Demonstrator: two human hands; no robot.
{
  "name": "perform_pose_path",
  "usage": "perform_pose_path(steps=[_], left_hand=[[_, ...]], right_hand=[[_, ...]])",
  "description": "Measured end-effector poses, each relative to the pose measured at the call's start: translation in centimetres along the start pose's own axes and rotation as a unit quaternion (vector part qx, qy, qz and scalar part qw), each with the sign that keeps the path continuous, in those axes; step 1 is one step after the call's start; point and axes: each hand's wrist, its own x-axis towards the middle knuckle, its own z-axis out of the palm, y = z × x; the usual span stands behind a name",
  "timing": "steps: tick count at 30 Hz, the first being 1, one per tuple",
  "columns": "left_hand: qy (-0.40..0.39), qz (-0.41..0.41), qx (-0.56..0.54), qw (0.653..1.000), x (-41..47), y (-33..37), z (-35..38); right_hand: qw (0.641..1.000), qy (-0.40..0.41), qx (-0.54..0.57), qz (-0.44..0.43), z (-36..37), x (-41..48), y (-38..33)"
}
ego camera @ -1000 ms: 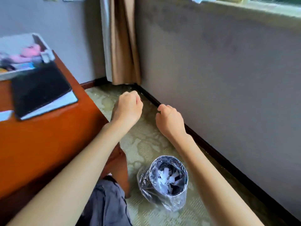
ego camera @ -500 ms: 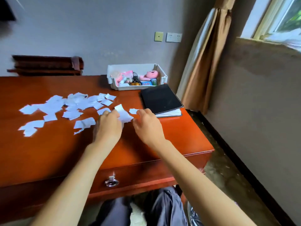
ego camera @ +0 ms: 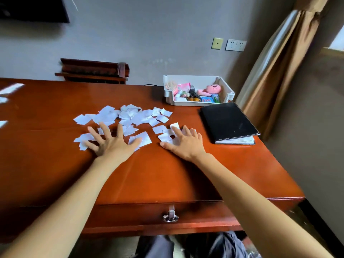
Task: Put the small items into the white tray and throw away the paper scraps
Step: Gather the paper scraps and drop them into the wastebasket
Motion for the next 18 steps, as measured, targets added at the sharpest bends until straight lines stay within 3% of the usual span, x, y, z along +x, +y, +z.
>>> perform_pose_path(steps=[3, 7, 13, 18], left_hand=[[-0.032, -0.002, -0.021, 0.999, 0.8, -0.3, 0.0], [-0.034, 0.06, -0.018, 0.997, 1.1, 0.6, 0.2], [0.06, 0.139, -0.073, 0.986, 0.8, 2.2, 1.0], [0.083, 0.153, -0.122, 0.977, 0.7, 2.9, 0.9]], right_hand=[[0.999, 0.025, 0.003, -0.042, 0.3, 0.3, -0.9], [0.996, 0.041, -0.02, -0.077, 0.3, 0.4, -1.8], [0.992, 0.104, -0.009, -0.065, 0.3, 0.4, -1.7], [0.994, 0.049, -0.057, -0.073, 0.4, 1.2, -1.7]])
